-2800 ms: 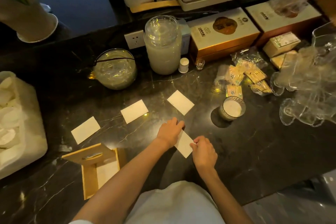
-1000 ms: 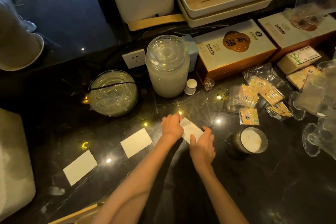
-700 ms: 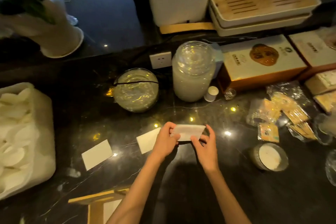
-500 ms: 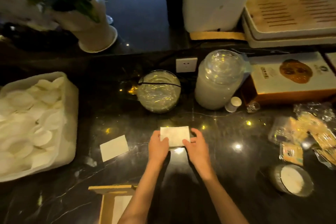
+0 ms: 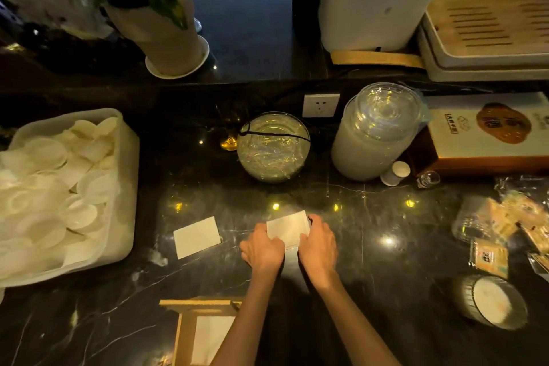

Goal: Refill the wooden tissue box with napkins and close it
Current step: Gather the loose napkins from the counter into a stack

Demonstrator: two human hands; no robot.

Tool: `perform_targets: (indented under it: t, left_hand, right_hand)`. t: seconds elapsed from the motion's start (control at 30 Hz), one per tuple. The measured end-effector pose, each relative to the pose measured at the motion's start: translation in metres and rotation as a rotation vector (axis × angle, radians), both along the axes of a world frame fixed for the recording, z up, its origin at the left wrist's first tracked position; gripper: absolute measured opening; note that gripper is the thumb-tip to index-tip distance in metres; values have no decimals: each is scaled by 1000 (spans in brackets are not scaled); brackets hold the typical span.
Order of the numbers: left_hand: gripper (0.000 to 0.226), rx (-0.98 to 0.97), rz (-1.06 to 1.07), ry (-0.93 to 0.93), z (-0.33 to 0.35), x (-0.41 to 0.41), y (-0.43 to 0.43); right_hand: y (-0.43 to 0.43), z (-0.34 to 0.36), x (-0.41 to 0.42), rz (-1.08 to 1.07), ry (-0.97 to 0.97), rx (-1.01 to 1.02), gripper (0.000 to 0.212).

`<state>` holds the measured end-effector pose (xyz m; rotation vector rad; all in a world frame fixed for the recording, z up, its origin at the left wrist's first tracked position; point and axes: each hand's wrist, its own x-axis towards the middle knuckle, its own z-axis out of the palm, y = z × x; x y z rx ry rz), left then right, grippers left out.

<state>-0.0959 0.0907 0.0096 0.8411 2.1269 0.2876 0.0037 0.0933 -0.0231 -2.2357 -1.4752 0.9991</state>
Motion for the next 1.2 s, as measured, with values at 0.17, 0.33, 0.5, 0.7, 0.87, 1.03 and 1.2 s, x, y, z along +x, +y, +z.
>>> perform_targets:
  t: [0.17, 0.33, 0.5, 0.7, 0.87, 1.03, 1.2]
  left_hand:
    - [19, 175, -185, -122, 24, 3, -7]
    - [32, 332, -230, -211, 71, -22, -10]
    - [51, 356, -140, -394, 127, -87, -10]
    - [40, 224, 18, -619, 129, -183, -3]
    - [44, 76, 72, -473, 58, -229, -5]
    - [49, -112, 21, -89, 8, -221, -7]
    - [52, -47, 166, -107, -19, -214, -7]
  right_hand:
    - [-7, 9, 17, -96, 304, -2, 68]
    - [-9, 55, 22, -171, 832, -35, 81]
    - [11, 100, -7, -16, 1127, -179, 62]
    - [46, 95, -89, 198, 1162, -510, 54]
    - [51, 44, -151, 163, 745, -434, 50]
    - [37, 0, -179, 410, 309, -212, 44]
    - [26, -13, -186, 358, 284, -111, 38]
